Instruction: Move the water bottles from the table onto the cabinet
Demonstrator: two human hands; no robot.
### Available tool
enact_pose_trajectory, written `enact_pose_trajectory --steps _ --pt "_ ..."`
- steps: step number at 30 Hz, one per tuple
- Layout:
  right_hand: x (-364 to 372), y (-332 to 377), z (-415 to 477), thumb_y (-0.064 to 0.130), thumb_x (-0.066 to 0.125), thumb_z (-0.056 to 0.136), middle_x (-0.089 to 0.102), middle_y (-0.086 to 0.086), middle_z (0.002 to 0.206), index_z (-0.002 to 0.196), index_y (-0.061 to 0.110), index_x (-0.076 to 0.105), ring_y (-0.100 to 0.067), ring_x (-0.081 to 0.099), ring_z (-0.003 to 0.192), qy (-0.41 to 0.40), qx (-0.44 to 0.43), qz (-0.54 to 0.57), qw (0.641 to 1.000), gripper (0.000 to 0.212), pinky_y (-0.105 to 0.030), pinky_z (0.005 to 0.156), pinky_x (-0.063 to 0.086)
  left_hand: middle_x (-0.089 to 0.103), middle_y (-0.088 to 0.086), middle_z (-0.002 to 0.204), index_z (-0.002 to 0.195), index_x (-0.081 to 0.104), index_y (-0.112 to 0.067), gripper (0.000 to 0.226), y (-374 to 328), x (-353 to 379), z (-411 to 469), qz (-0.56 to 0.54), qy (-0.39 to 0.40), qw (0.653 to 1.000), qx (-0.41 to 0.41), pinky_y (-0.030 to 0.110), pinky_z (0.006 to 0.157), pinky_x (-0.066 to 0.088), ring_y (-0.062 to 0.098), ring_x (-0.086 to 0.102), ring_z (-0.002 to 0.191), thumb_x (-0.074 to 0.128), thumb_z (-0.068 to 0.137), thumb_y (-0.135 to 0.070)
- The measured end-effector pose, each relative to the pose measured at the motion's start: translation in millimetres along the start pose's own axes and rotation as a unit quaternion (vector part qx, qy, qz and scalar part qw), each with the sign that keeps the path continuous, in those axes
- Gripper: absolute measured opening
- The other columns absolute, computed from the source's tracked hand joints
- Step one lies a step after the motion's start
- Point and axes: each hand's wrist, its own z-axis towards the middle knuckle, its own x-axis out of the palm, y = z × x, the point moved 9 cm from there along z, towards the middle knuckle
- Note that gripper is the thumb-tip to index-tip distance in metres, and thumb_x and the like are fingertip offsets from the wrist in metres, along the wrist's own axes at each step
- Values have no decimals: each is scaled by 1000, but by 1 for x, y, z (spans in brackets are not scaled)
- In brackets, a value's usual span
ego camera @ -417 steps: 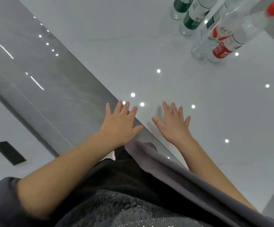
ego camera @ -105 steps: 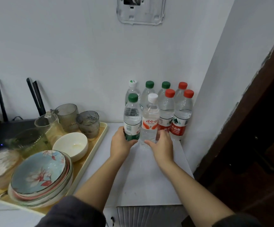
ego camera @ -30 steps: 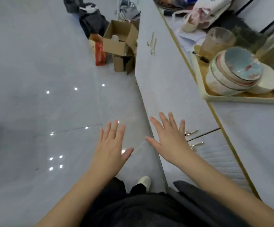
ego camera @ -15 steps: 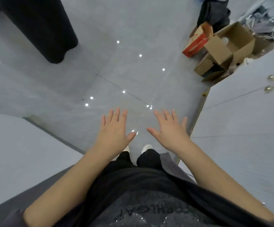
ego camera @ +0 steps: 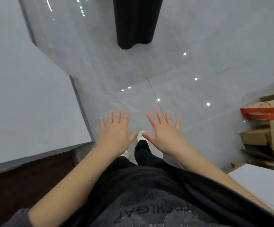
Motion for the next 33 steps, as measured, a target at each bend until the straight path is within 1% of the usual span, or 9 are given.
enact_pose_trajectory --steps 3,7,11,15,20,23,27,33 --pt "-22 -12 28 64 32 95 -10 -5 165 155 36 -4 -34 -13 150 11 -32 -55 998 75 -64 116 -3 -6 7 162 154 -5 -24 79 -12 -9 18 -18 -8 999 -30 55 118 -1 29 -10 148 31 95 -61" --pt "-50 -19 57 64 32 96 -10 -5 164 155 35 -4 -35 -13 150 15 -64 -94 993 75 -63 116 -1 -6 7 162 154 -5 -25 78 -13 -21 37 -38 -24 997 -68 56 116 -2 29 -11 148 31 95 -61" --pt "-73 -7 84 65 30 95 -10 -6 164 155 35 -5 -35 -12 150 15 -93 -121 988 75 -63 116 -1 -7 8 162 154 -4 -25 78 -7 -37 60 -66 -29 993 -92 57 116 -2 30 -12 148 32 94 -61" --pt "-97 11 118 66 29 95 -9 -7 164 155 33 -4 -35 -12 150 18 -105 -129 986 76 -63 116 -2 -6 9 162 154 -1 -24 78 8 -59 94 -72 -32 993 -93 58 117 0 31 -10 148 31 94 -62" --pt "-129 35 170 66 29 95 -8 -7 165 155 33 -3 -36 -12 150 25 -83 -121 989 75 -64 115 -2 -5 10 162 154 2 -24 77 44 -93 149 -65 -5 994 -86 59 116 -1 33 -10 148 31 94 -62" --pt "-154 56 205 65 30 96 -9 -6 165 155 34 -3 -35 -12 150 35 -57 -108 992 75 -63 115 -3 -3 9 162 154 1 -26 77 83 -123 187 -66 13 994 -89 59 116 0 33 -9 148 33 94 -61" --pt "-192 95 249 65 31 96 -8 -5 165 155 35 -3 -34 -11 150 28 -53 -91 994 75 -62 115 -3 -2 9 162 154 0 -27 77 136 -165 225 -58 25 993 -102 59 116 0 32 -9 148 31 94 -64" --pt "-238 138 301 63 34 95 -5 -6 165 156 34 -1 -34 -9 150 12 -50 -72 996 75 -64 115 -1 -4 8 162 154 -4 -27 78 170 -207 257 -71 34 993 -89 58 117 1 31 -8 148 31 94 -63"
